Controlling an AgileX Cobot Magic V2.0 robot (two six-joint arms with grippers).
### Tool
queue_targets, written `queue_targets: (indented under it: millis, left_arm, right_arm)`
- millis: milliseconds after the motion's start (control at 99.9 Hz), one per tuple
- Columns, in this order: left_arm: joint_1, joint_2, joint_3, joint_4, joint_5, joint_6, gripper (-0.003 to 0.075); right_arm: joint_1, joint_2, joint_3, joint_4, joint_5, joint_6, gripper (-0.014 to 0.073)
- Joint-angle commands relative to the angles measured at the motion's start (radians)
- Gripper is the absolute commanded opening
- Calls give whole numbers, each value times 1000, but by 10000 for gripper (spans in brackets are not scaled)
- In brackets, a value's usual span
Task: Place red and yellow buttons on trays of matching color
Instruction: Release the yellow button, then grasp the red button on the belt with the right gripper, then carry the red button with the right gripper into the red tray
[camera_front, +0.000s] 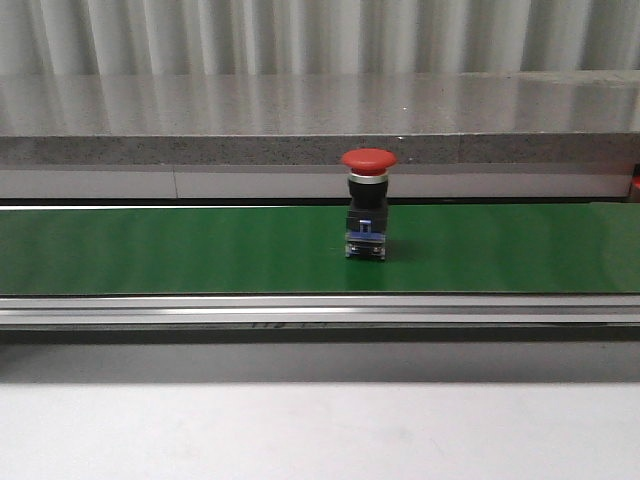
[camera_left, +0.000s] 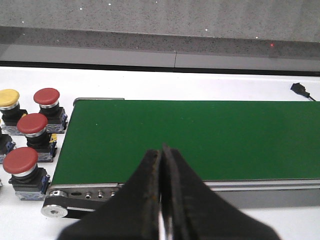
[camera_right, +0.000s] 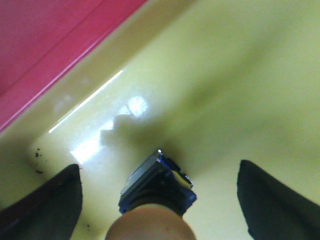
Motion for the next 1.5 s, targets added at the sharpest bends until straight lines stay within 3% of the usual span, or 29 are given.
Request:
queue_targets:
  millis: [0,210,480,811,1071,1491]
  left_arm:
    - [-8,6,-28,-2,-78,1,-20]
    - [-8,6,-28,-2,-78,1,-20]
    - [-8,6,-28,-2,-78,1,-20]
    - [-8,6,-28,-2,-78,1,-20]
    - [-8,6,-28,-2,-78,1,-20]
    - [-8,6,-28,-2,-78,1,-20]
  right_arm:
    - [1,-93,-29,4,-19,-1,656]
    - [87,-257,-29,28,-7,-33,656]
    - [462,-361,-29,143,72,-286,656]
    - [768,-359,-29,219,83,-354,656]
    - [859,-300,-38,221,17,-370,656]
    - [879,-159,-142,222,2,-371,654]
